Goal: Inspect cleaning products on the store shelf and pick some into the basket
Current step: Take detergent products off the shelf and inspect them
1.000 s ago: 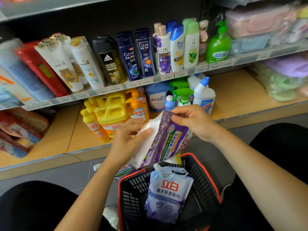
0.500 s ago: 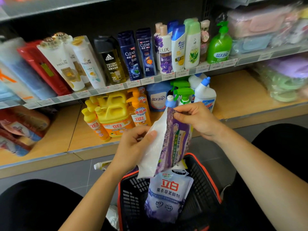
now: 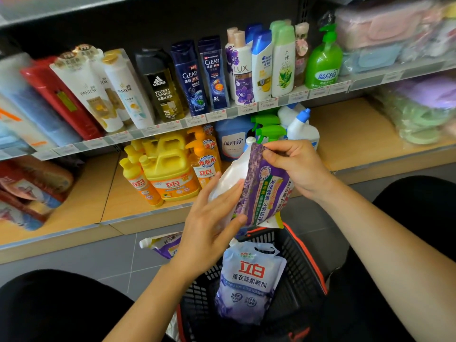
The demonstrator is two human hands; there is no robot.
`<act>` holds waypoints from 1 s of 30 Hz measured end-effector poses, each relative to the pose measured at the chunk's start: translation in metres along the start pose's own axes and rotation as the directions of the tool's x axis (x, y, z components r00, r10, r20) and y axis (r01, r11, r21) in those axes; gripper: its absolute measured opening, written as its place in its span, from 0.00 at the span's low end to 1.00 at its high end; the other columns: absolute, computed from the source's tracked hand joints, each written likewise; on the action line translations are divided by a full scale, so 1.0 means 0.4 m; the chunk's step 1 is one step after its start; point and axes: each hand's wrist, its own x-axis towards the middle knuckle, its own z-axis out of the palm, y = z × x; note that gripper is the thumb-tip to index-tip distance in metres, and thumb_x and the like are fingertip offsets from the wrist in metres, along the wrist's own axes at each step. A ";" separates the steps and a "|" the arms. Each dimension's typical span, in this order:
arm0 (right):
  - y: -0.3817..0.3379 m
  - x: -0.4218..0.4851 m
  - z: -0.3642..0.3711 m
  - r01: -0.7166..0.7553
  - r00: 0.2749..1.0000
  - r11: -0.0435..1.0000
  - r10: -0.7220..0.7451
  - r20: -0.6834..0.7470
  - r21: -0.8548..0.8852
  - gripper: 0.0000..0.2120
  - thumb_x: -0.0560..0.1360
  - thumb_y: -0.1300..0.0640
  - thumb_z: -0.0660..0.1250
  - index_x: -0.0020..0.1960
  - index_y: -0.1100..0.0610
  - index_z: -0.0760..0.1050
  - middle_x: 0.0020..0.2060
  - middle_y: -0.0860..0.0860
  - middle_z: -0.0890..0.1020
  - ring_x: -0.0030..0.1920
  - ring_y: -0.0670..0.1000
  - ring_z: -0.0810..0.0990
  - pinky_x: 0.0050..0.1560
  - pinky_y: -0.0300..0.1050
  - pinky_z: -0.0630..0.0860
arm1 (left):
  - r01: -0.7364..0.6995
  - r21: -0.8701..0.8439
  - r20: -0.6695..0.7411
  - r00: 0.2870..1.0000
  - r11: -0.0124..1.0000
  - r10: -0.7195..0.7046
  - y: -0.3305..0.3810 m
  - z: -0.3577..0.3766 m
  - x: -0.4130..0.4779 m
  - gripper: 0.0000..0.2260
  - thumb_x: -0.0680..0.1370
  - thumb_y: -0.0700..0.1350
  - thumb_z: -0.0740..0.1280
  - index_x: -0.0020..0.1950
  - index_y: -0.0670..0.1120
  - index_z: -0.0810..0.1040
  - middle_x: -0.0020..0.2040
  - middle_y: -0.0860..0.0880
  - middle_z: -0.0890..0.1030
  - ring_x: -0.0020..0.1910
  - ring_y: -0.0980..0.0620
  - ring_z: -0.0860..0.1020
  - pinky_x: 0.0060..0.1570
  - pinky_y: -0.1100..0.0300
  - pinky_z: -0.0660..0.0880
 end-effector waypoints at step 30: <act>0.017 0.015 -0.017 -0.046 0.999 0.994 0.048 -0.012 0.100 0.08 0.73 0.56 0.71 0.49 0.48 0.87 0.46 0.53 0.87 0.46 0.50 0.86 0.46 0.42 0.81 | 0.363 -0.550 0.230 0.931 0.752 -0.282 -0.043 -0.056 0.008 0.31 0.63 0.46 0.84 0.63 0.51 0.77 0.60 0.47 0.81 0.61 0.43 0.79 0.54 0.34 0.79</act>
